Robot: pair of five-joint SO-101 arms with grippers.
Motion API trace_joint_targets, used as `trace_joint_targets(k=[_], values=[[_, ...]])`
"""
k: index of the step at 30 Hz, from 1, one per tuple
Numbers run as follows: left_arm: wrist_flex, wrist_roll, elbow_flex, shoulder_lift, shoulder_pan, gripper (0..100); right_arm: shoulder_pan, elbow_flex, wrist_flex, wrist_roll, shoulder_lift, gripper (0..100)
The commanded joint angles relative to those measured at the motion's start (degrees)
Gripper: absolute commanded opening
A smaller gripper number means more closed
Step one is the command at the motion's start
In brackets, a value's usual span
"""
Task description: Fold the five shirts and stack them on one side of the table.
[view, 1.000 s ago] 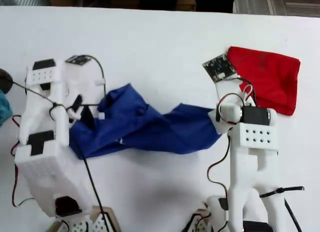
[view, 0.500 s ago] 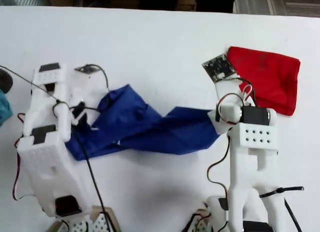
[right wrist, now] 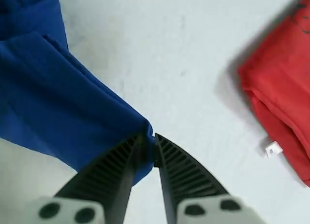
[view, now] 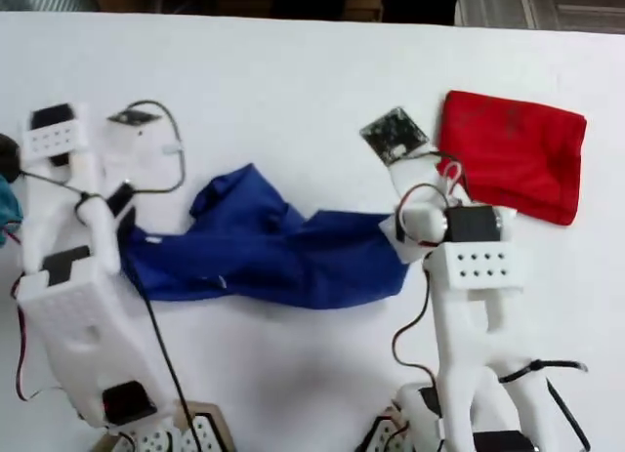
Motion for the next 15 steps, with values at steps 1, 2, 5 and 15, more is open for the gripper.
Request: trace_joint_targets(k=[1,2,5,15], values=[[1.76,-1.23,-4.62,-0.97,-3.34,3,-1.1,-7.38,-0.92,-2.99,-2.51,2.1],[1.76,-1.23,-5.23,-1.93,-3.87,3,-1.1,-9.85,-1.01,-3.87,-2.33,2.1],[1.85,-1.23,-5.49,-7.56,-4.31,3,-1.1,-15.12,-4.79,-4.84,-2.24,2.1],[1.58,-1.05,-5.49,-36.48,-2.46,3,4.53,-29.45,-8.13,-4.75,-2.86,2.1]])
